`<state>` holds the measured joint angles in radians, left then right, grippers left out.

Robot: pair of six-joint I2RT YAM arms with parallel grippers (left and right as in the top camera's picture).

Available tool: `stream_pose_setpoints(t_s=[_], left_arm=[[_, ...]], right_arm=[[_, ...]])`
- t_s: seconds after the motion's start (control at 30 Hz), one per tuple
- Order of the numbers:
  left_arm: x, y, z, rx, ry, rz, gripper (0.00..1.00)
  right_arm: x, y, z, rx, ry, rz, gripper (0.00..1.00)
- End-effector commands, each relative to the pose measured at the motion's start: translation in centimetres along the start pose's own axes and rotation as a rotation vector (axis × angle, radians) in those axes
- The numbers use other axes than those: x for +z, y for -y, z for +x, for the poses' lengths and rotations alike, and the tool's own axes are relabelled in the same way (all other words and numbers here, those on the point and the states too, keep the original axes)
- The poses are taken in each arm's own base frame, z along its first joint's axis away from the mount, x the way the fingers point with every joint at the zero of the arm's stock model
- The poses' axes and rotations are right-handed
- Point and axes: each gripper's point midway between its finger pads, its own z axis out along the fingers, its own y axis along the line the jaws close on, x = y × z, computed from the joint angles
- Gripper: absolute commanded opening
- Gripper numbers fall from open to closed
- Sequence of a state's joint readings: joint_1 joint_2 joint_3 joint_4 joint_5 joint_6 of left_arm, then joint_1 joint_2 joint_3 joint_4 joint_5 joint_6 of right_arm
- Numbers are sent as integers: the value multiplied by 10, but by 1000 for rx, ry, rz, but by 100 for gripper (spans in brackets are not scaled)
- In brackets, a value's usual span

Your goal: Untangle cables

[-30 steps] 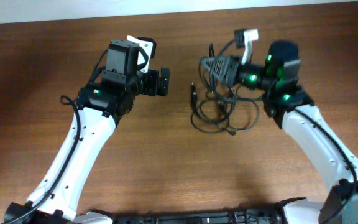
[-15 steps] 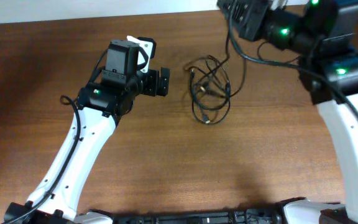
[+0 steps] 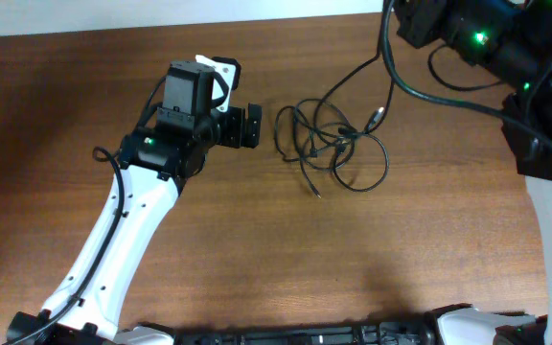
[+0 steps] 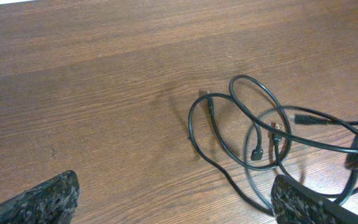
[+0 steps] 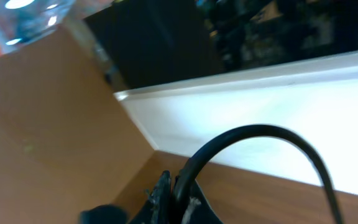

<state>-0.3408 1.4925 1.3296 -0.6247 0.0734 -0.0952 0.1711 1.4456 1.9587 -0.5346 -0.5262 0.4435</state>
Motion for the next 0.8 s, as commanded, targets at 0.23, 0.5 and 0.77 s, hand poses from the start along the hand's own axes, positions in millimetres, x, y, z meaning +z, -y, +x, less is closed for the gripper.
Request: stream_pose_setpoints(t_s=[0.23, 0.5, 0.77], left_arm=[[1, -2, 1, -5, -2, -6, 99], [1, -2, 0, -5, -2, -6, 99], [-15, 100, 1, -5, -31, 600, 99]], right_arm=[[-9, 2, -26, -148, 102, 64, 4], [-9, 6, -18, -131, 67, 76, 4], [-9, 5, -20, -119, 77, 73, 4]])
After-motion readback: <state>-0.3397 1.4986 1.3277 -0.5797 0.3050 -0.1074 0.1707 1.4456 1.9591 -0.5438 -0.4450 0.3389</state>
